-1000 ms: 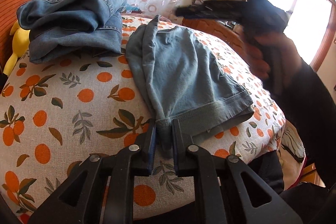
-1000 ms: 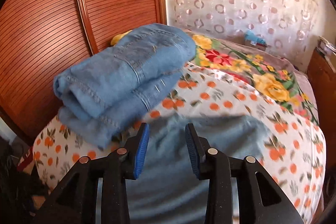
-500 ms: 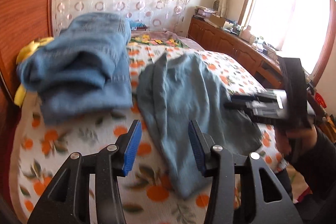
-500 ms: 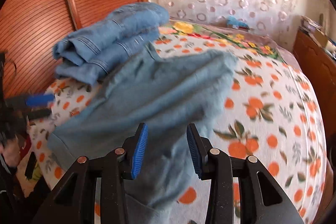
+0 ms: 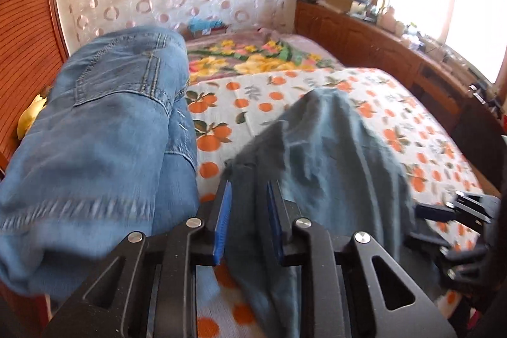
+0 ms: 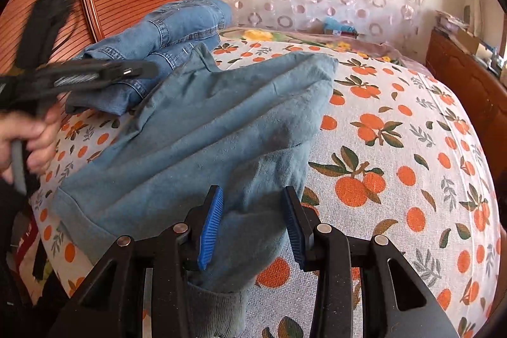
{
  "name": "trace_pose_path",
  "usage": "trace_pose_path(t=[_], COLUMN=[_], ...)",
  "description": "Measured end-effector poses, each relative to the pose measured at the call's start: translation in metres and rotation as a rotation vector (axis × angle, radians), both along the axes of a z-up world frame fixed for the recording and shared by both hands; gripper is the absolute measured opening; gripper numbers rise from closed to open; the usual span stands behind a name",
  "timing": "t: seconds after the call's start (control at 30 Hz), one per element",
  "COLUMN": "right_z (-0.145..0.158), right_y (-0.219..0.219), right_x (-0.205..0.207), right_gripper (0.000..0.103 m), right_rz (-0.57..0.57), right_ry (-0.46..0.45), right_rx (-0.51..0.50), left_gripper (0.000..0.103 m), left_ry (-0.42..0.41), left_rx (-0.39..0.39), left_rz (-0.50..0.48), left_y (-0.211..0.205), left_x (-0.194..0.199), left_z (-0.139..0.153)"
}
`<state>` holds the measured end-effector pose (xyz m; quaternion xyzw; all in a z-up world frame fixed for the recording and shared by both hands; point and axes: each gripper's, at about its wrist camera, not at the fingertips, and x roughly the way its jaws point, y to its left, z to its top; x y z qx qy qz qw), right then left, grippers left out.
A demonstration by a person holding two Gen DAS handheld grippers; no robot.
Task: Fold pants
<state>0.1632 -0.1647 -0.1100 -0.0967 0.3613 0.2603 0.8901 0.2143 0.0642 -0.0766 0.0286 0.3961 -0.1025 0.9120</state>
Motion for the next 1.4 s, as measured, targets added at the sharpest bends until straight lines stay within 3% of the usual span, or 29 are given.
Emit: trace_pose_path(t=[0.2, 0.3, 0.33, 0.5, 0.6, 0.77, 0.93, 1.1, 1.4], right_z=[-0.001, -0.001, -0.001, -0.001, -0.002, -0.002, -0.002, -0.002, -0.002], right_y=[0.000, 0.000, -0.001, -0.001, 0.000, -0.001, -0.002, -0.002, -0.004], right_x=[-0.001, -0.001, -0.001, 0.000, 0.001, 0.001, 0.001, 0.001, 0.001], right_gripper=[0.040, 0.040, 0.040, 0.040, 0.040, 0.040, 0.040, 0.040, 0.040], right_rz=[0.002, 0.002, 0.002, 0.002, 0.004, 0.005, 0.007, 0.007, 0.009], right_ry=[0.001, 0.000, 0.000, 0.001, -0.001, -0.002, -0.002, -0.003, -0.004], right_rx=[0.004, 0.003, 0.003, 0.002, -0.006, -0.009, -0.007, -0.009, -0.010], left_gripper=[0.023, 0.018, 0.012, 0.005, 0.005, 0.006, 0.015, 0.021, 0.021], left_ry=[0.061, 0.072, 0.075, -0.001, -0.021, -0.025, -0.034, -0.029, 0.048], left_rx=[0.033, 0.042, 0.043, 0.018, -0.025, -0.016, -0.013, -0.039, 0.068], left_rz=[-0.002, -0.003, -0.006, 0.089, 0.131, 0.125, 0.092, -0.002, -0.062], left_y=[-0.006, -0.008, -0.008, 0.014, 0.028, 0.025, 0.012, -0.006, -0.048], left_x=[0.026, 0.031, 0.033, 0.029, 0.023, 0.017, 0.007, -0.004, 0.025], left_z=[-0.015, -0.017, -0.018, -0.003, 0.006, 0.011, 0.013, 0.011, -0.015])
